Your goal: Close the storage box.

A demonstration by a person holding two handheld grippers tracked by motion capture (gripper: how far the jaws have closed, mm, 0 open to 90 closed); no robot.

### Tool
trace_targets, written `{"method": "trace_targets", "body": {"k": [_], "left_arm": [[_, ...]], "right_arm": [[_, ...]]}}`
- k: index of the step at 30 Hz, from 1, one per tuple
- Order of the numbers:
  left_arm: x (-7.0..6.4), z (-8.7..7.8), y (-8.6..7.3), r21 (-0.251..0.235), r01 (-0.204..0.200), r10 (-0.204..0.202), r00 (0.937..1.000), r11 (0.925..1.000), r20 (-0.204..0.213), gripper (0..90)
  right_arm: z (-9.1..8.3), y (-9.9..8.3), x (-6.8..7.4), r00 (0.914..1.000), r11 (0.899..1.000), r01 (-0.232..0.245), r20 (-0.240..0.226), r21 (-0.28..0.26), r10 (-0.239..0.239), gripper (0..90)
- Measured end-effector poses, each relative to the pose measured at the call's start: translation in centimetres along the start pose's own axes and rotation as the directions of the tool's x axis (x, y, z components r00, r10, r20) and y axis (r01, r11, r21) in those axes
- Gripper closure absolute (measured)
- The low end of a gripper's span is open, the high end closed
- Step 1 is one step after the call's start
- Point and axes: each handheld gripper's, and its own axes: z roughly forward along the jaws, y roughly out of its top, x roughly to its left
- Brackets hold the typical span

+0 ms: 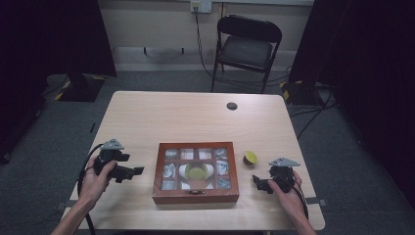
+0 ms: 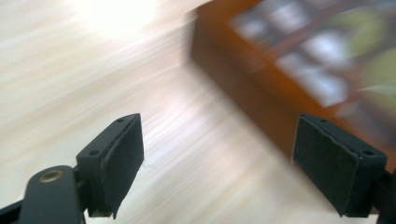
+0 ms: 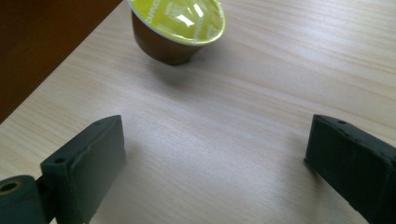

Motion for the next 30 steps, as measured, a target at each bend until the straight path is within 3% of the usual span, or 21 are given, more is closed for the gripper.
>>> {"method": "trace_targets", "body": {"k": [3, 6, 9, 13, 15, 16, 17, 18, 19, 21, 24, 30], "left_arm": [[1.3, 0.1, -1.1, 0.006, 0.058, -0.058, 0.9975, 0.9983, -0.041, 16.2], [2.0, 0.1, -1.9, 0.005, 0.079, -0.078, 0.9924, 0.9969, -0.095, 16.1], [2.4, 0.5, -3.1, 0.007, 0.086, -0.083, 0.9778, 0.9963, -0.193, 16.1], [2.7, 1.3, -4.1, 0.018, 0.098, -0.091, 0.9703, 0.9951, -0.224, 16.1], [2.7, 1.7, -4.4, 0.008, 0.093, -0.087, 0.9546, 0.9956, -0.285, 16.9], [2.7, 1.9, -4.6, 0.007, 0.08, -0.074, 0.9529, 0.9968, -0.294, 21.5], [2.7, 2.1, -4.7, 0.017, 0.077, -0.068, 0.9443, 0.9969, -0.322, 22.3], [2.7, 2.3, -4.8, 0.003, 0.083, -0.078, 0.9414, 0.9965, -0.328, 16.3], [2.9, 2.4, -4.9, -0.009, 0.09, -0.088, 0.946, 0.9959, -0.312, 14.5], [2.9, 2.5, -5.1, -0.04, 0.1, -0.108, 0.9406, 0.9942, -0.322, 13.8], [3.3, 2.9, -5.9, -0.108, 0.098, -0.126, 0.9488, 0.9892, -0.29, 11.3], [3.2, 2.9, -5.8, -0.1, 0.109, -0.134, 0.9456, 0.9891, -0.296, 6.6]], "right_arm": [[0.0, 0.0, -0.1, 1.0, 1.0, -0.004, 0.008, 0.002, 0.004, 4.1], [-0.1, -0.1, -0.1, 0.9999, 1.0, -0.01, 0.012, 0.0, 0.01, 4.1], [-0.2, -0.2, -0.3, 0.9993, 1.0, -0.024, 0.027, -0.001, 0.024, 4.0], [-0.3, -0.3, -0.6, 0.9984, 0.999, -0.036, 0.043, -0.003, 0.036, 4.0], [-0.4, -0.4, -0.7, 0.9976, 0.999, -0.045, 0.052, -0.003, 0.045, 4.0], [-0.4, -0.4, -0.8, 0.9974, 0.999, -0.048, 0.055, -0.002, 0.048, 4.0], [-0.4, -0.4, -0.8, 0.9973, 0.999, -0.049, 0.055, -0.002, 0.049, 4.0], [-0.4, -0.4, -0.8, 0.9972, 0.999, -0.05, 0.056, -0.002, 0.05, 4.0], [-0.4, -0.4, -0.8, 0.9973, 0.999, -0.049, 0.056, -0.002, 0.049, 4.0], [-0.4, -0.4, -0.8, 0.9972, 0.999, -0.05, 0.056, -0.002, 0.05, 4.0], [-0.4, -0.4, -0.8, 0.9973, 0.999, -0.049, 0.056, -0.003, 0.049, 3.9], [-0.4, -0.4, -0.8, 0.9971, 0.999, -0.05, 0.058, -0.002, 0.05, 3.7]]}}
